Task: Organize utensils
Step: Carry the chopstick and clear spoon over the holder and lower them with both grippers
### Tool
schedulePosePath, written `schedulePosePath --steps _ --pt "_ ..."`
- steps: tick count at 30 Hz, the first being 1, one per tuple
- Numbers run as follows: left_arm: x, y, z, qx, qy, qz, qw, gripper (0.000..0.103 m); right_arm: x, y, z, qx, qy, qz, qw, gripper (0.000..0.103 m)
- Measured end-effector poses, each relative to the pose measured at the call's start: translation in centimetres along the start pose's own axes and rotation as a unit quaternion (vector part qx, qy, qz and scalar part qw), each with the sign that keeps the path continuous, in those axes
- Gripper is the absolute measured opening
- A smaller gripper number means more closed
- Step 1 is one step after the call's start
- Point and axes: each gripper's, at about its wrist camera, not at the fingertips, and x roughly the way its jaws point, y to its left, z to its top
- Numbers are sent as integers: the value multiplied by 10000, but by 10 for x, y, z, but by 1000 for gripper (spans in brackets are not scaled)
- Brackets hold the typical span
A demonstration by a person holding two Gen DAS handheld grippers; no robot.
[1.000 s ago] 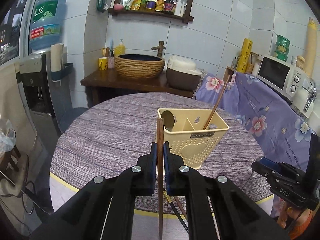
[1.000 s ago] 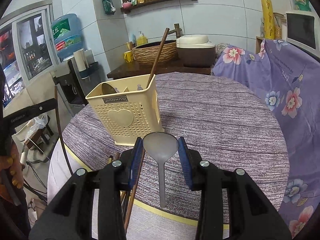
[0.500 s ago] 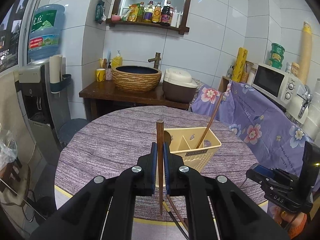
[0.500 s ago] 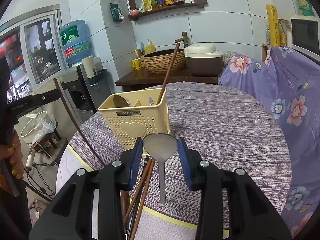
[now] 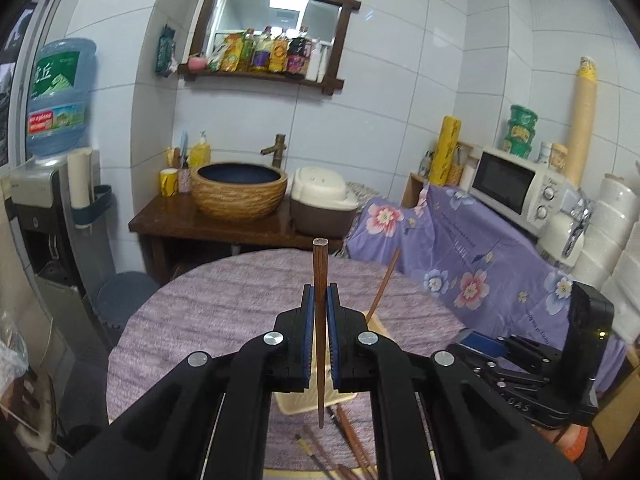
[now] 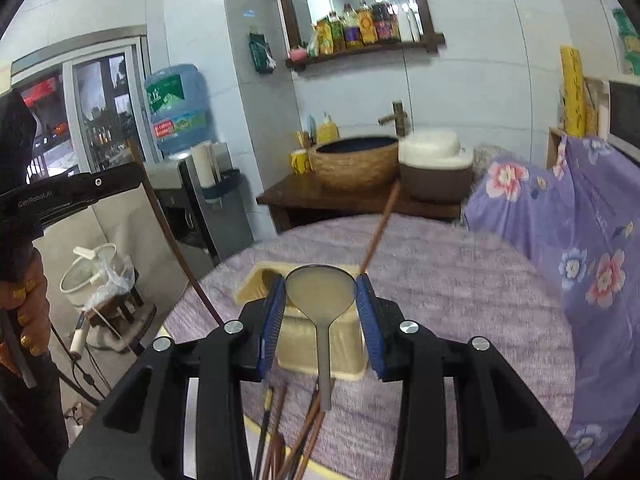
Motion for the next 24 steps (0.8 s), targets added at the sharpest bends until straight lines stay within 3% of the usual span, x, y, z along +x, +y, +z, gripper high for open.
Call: schedulePosePath --steps 5,9,13,24 --pt "-1 -11 44 34 -383 -40 9993 7 6 12 54 -121 -439 -83 9989 37" --pt "15 -15 63 44 -550 124 9984 7 22 17 72 -130 -576 -198 9981 37" --pt "38 -11 53 -17 -496 250 9985 7 50 14 60 -107 -574 -414 9974 37" --pt "96 7 -18 -216 261 344 9988 7 104 1 -7 -30 17 -612 9981 37"
